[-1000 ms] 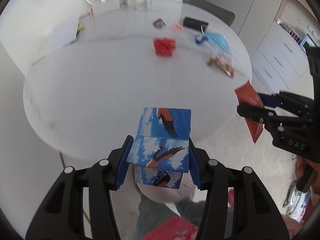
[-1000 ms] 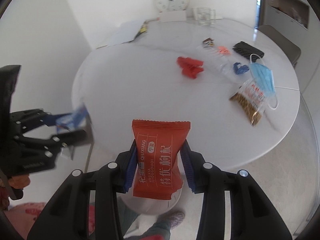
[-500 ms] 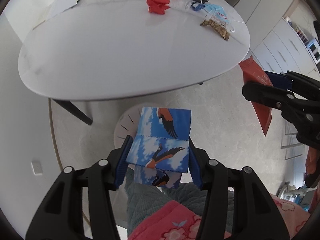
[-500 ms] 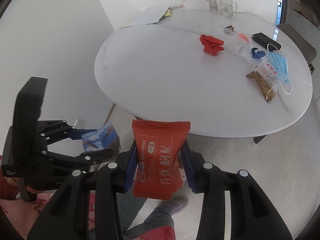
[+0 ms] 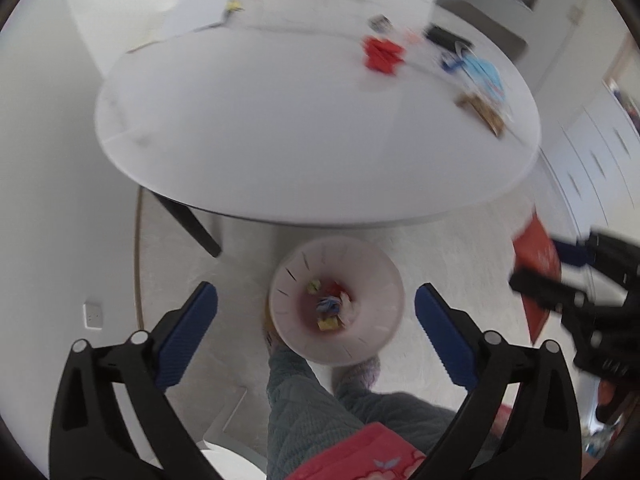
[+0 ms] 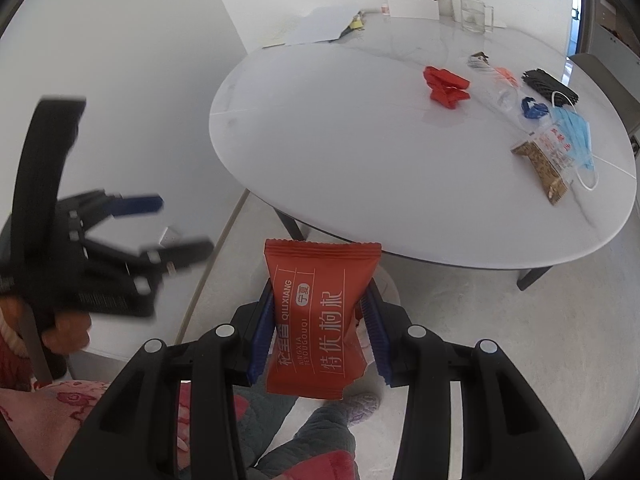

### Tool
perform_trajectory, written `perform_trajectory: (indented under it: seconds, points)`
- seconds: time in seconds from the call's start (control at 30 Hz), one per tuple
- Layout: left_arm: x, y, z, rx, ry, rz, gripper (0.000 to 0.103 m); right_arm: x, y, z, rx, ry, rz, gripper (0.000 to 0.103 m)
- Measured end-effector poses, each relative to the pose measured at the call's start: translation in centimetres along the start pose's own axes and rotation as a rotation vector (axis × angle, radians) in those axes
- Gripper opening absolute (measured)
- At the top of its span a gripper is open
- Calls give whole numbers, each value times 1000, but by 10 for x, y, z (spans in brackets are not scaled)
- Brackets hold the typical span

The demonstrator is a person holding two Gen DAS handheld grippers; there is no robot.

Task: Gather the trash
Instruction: 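Drop the box and red packet into the pink wastebasket with both tools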

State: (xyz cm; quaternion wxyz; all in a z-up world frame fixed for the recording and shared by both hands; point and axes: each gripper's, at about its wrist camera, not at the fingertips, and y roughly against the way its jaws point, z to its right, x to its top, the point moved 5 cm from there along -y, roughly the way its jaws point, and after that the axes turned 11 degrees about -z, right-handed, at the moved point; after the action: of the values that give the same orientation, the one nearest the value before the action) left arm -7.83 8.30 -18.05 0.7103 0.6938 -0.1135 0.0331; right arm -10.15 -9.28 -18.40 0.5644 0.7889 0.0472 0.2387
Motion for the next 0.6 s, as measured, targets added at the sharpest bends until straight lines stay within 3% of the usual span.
perform_trajectory:
  seconds: [0.2,0.23,0.27,0.37,0.5,0.6]
  points:
    - [15,14,-33,27,80,39,95,7,-16,-11,25,39,-27,45]
    - [16,14,-36,29,87,39,95,7,-20,-12,28,44,-38,50]
    - [19,14,-38,30,94,39,95,7,-24,-13,36,49,-54,64]
    - [23,16,-46,27,101,39,95,9,-30,-14,29,42,-66,92]
    - [34,20,-48,20,87,53,95,22,-24,-7,-3,6,-46,100]
    - [49,23,-44,4,58,64,95,36,-14,2,-30,-33,-14,100]
